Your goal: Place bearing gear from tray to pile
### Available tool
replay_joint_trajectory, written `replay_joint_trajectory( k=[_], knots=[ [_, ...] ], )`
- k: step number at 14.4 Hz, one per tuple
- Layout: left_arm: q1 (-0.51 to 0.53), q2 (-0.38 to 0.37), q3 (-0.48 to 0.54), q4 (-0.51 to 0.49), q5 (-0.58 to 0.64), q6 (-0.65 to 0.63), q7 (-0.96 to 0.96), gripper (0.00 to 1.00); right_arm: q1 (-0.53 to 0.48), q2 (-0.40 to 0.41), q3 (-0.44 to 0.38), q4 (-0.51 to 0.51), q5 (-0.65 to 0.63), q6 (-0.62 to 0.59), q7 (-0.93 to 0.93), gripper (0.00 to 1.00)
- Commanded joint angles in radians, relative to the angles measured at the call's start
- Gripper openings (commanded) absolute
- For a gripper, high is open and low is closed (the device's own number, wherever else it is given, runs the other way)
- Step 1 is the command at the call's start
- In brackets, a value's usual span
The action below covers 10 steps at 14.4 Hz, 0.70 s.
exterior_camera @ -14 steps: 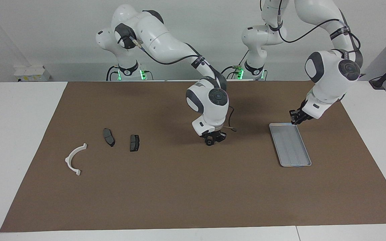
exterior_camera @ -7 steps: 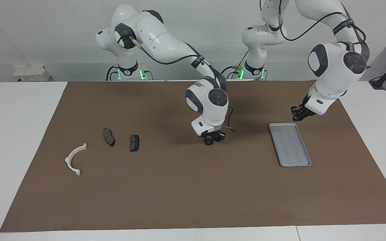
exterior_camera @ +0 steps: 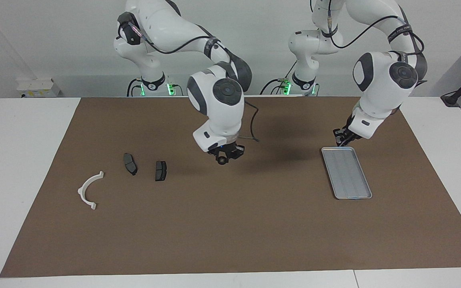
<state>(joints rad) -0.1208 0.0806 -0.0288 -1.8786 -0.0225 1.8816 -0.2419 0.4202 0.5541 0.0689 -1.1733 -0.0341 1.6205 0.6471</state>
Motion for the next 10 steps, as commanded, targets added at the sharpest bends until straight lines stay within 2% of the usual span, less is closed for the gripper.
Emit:
replay_joint_trajectory(
  k=[1, 2, 4, 6, 8, 10],
  knots=[
    [-0.129, 0.025, 0.006, 0.012, -0.043, 0.080, -0.173, 0.00, -0.124, -0.036, 0.009, -0.006, -0.003, -0.066, -0.301, 0.00],
    [-0.176, 0.030, 0.006, 0.012, -0.056, 0.117, -0.242, 0.00, -0.167, -0.042, 0.003, -0.005, -0.004, -0.070, -0.414, 0.00],
    [-0.306, 0.094, 0.009, 0.022, -0.051, 0.207, -0.440, 0.00, -0.254, -0.043, 0.008, -0.006, -0.030, -0.047, -0.603, 0.00],
    [-0.406, 0.213, 0.010, 0.089, -0.047, 0.255, -0.540, 0.00, -0.319, -0.043, 0.011, -0.028, -0.079, 0.027, -0.722, 0.00],
    [-0.476, 0.350, 0.012, 0.180, -0.015, 0.286, -0.635, 0.00, -0.368, -0.034, 0.011, -0.073, -0.084, 0.091, -0.768, 0.00],
    [-0.481, 0.370, 0.010, 0.152, 0.007, 0.382, -0.666, 0.00, -0.400, -0.040, 0.009, -0.184, -0.087, 0.221, -0.776, 0.00]
  ],
)
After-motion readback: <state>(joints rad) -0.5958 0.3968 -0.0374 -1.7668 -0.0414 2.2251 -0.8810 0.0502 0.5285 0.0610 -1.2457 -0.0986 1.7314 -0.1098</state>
